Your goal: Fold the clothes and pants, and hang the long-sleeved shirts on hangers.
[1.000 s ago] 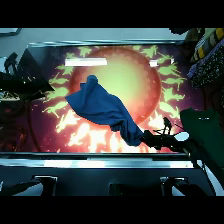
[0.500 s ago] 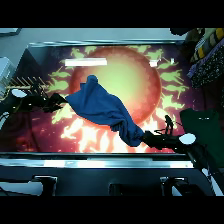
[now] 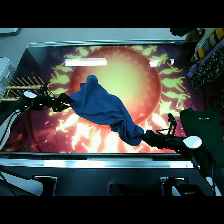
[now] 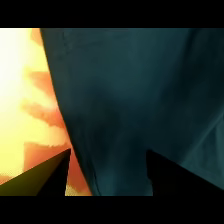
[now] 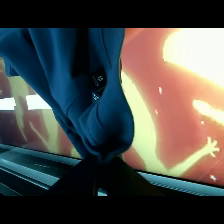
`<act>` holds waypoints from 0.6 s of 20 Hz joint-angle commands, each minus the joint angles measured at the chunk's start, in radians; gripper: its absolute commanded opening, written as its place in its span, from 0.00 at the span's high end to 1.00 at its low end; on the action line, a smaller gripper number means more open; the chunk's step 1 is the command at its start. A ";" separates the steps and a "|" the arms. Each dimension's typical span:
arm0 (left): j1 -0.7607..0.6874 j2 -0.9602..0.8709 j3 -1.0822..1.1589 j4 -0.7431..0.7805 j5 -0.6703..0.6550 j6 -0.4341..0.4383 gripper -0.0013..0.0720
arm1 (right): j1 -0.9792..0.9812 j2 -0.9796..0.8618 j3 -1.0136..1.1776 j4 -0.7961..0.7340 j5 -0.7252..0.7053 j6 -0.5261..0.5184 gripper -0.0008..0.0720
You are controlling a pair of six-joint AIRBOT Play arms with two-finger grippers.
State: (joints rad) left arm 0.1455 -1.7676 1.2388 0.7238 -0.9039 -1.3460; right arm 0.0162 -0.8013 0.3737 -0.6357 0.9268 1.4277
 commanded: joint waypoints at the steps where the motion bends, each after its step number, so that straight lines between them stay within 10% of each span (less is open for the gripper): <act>1: -0.018 -0.023 0.008 -0.006 0.041 -0.006 0.41 | 0.001 0.039 0.001 -0.001 -0.002 0.024 0.95; 3: -0.024 -0.023 0.025 -0.035 0.030 0.009 0.88 | 0.001 0.058 0.001 -0.001 -0.016 0.024 0.95; 4: -0.026 -0.022 0.045 -0.056 0.012 0.039 0.96 | 0.001 0.069 0.002 -0.001 -0.026 0.024 0.95; 12: -0.004 0.219 0.349 -0.024 -0.110 -0.003 0.97 | 0.000 0.107 0.333 -0.186 -0.001 0.018 0.95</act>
State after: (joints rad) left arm 0.1303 -1.6543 1.4818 0.6830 -0.9741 -1.3174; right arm 0.0162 -0.7033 0.5556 -0.7265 0.8993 1.4471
